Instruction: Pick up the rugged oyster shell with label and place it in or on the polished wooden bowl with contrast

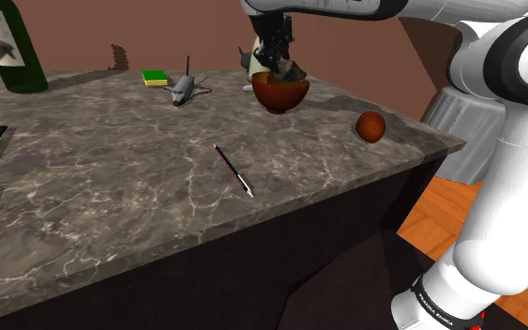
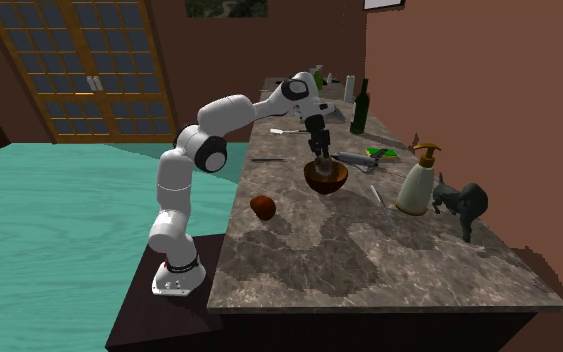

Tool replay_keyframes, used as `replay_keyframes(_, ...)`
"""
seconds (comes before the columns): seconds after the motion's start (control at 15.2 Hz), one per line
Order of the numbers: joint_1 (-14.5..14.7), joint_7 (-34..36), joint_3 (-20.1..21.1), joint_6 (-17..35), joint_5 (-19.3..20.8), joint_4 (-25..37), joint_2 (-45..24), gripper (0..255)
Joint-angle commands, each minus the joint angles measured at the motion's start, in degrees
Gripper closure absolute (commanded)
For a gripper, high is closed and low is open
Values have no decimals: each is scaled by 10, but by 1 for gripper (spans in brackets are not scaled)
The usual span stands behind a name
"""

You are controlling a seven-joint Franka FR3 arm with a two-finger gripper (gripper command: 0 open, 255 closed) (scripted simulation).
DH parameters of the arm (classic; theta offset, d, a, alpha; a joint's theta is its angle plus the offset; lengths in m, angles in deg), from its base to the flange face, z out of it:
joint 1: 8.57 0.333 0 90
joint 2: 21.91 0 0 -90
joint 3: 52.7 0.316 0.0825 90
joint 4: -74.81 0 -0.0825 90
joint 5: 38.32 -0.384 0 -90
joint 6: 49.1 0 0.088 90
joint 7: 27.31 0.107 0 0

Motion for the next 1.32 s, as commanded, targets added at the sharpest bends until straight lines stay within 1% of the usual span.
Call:
replay_keyframes(0.0,-1,1,0,2,-1,-4,1,255)
replay_keyframes(0.33,-1,1,0,2,-1,-4,1,255)
replay_keyframes(0.4,-1,1,0,3,-1,-4,1,0)
replay_keyframes(0.73,-1,1,0,2,-1,-3,1,0)
replay_keyframes(0.86,36,-6,4,-48,24,65,-28,0)
replay_keyframes(0.99,79,-18,4,-96,55,139,-61,0)
replay_keyframes(1.25,79,-19,3,-96,55,139,-61,0)
